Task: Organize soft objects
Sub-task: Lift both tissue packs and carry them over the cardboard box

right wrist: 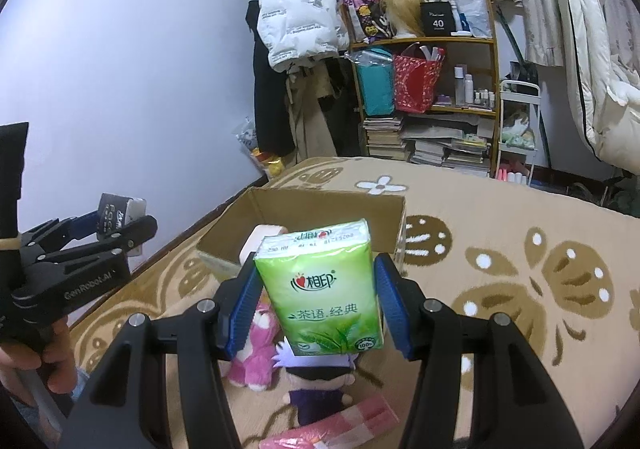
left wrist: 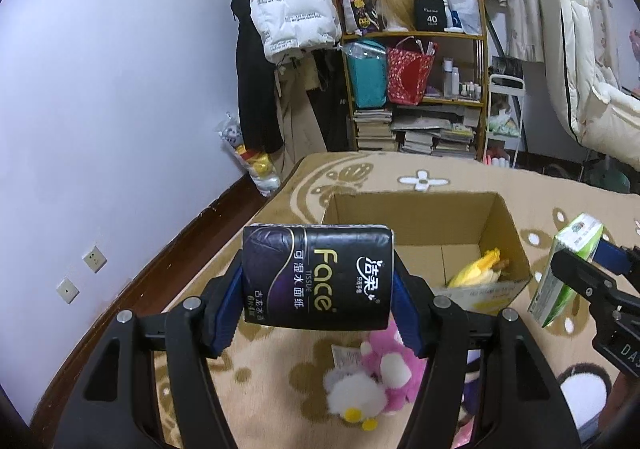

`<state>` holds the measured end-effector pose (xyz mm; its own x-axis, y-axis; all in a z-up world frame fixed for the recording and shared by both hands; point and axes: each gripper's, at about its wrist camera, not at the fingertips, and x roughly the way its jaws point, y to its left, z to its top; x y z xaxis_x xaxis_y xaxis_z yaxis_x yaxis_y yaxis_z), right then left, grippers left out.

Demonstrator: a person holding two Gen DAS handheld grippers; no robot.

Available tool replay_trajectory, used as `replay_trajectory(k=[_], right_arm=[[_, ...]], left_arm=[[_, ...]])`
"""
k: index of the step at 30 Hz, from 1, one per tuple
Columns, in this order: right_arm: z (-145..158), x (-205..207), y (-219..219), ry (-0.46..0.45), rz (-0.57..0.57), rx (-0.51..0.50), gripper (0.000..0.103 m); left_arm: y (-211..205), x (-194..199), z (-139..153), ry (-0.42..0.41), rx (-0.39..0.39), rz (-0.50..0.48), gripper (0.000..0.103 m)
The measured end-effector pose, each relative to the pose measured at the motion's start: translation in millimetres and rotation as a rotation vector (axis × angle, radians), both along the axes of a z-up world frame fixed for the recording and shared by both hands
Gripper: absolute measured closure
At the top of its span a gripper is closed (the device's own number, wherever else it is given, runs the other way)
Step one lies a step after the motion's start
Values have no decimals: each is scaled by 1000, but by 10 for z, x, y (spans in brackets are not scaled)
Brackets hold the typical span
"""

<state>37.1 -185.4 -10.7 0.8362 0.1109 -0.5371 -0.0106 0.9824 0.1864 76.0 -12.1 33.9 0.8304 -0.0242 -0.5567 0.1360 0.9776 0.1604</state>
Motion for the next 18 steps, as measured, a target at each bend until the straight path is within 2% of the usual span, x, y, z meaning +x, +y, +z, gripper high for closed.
replay_trajectory(k=[8,18], right_arm=[[20,131,-27,-31,-7,15,44],[104,274,28,-64,3,13,44]], left_arm=[[-68,168,107,-49,7,4,39],[-132,401,105,-62,6,1,39]])
